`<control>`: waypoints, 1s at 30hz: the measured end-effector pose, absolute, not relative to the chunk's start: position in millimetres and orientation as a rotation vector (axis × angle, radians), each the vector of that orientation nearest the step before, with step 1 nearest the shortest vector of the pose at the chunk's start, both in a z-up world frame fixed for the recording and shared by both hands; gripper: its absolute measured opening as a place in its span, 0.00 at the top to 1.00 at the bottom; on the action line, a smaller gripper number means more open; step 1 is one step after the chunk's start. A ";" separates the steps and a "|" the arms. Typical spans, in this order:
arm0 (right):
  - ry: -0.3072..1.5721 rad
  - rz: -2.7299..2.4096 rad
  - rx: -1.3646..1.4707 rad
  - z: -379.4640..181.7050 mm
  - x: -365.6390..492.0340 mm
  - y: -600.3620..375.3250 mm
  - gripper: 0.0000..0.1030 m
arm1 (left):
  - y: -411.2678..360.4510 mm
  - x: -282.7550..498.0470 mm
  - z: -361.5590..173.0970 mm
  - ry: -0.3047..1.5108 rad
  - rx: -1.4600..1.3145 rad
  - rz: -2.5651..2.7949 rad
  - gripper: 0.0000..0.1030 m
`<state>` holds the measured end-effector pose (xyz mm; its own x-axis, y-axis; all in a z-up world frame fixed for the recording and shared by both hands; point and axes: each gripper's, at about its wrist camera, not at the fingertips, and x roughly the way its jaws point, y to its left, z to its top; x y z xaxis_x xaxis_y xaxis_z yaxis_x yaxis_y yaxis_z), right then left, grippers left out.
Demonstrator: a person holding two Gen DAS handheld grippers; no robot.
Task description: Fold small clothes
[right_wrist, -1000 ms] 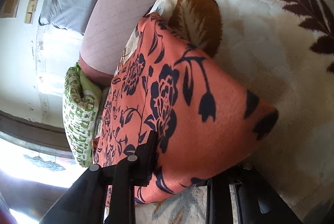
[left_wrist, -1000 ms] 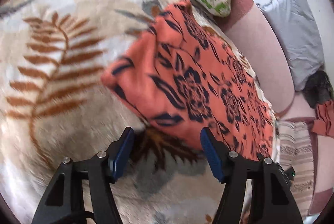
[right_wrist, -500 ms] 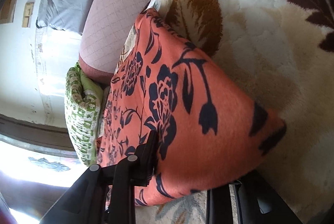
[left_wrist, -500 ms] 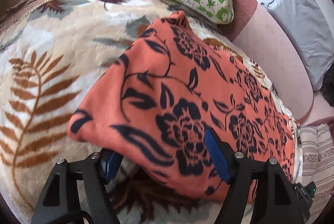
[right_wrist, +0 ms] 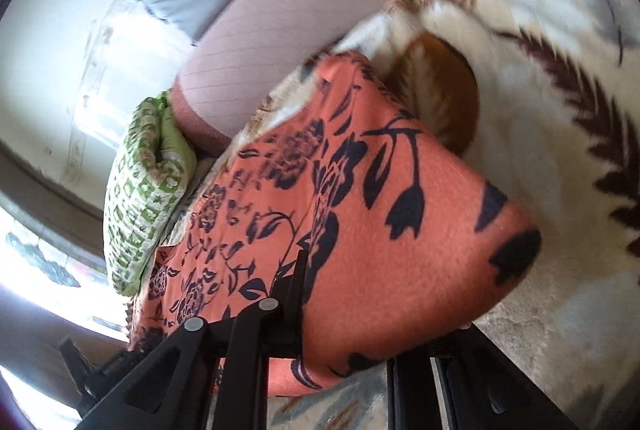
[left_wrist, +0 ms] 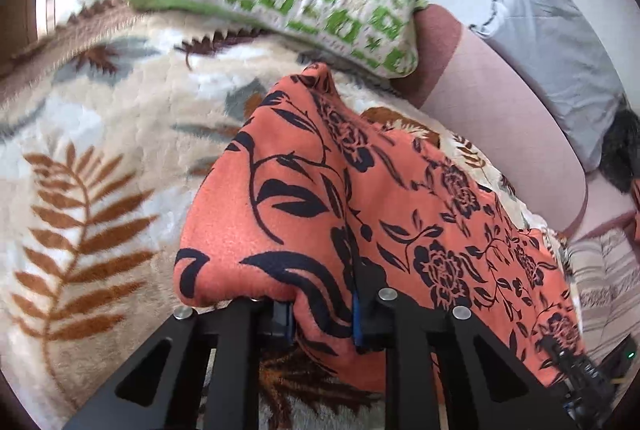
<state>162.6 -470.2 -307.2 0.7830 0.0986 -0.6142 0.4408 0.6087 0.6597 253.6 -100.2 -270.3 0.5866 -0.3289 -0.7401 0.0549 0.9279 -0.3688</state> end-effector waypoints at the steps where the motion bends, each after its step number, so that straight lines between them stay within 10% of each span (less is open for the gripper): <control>1: 0.657 -0.215 0.892 -302.0 157.5 -466.3 0.84 | -98.9 248.1 -267.2 0.917 -0.314 -0.232 0.80; 14: 0.767 -0.234 0.893 -305.6 80.0 -449.7 0.84 | -74.8 157.8 -273.8 0.995 -0.165 -0.233 0.75; 19: 0.866 -0.244 1.078 -328.0 76.6 -466.0 0.68 | -72.6 144.9 -267.3 0.990 -0.097 -0.185 0.61; 22: 0.856 -0.265 1.050 -315.9 65.3 -465.8 0.35 | -68.4 130.6 -256.4 0.950 -0.071 -0.166 0.57; 30: 0.874 -0.314 0.893 -285.3 21.9 -456.8 0.35 | -43.0 103.7 -211.7 0.709 -0.009 -0.002 0.44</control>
